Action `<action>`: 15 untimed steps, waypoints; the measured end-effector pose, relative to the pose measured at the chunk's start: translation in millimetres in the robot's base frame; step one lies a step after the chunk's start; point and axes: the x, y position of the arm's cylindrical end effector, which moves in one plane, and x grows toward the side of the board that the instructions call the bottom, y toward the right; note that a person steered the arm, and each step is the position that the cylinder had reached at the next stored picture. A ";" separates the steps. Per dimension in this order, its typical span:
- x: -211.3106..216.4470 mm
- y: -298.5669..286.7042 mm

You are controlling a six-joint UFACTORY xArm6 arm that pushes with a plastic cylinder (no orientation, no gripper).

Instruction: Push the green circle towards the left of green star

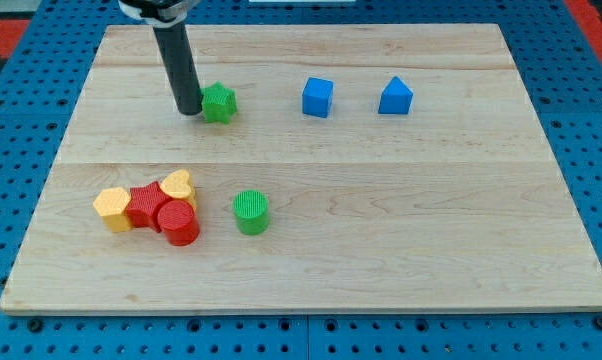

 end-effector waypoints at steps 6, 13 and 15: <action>197.5 79.2; 42.1 -95.7; 17.5 -80.6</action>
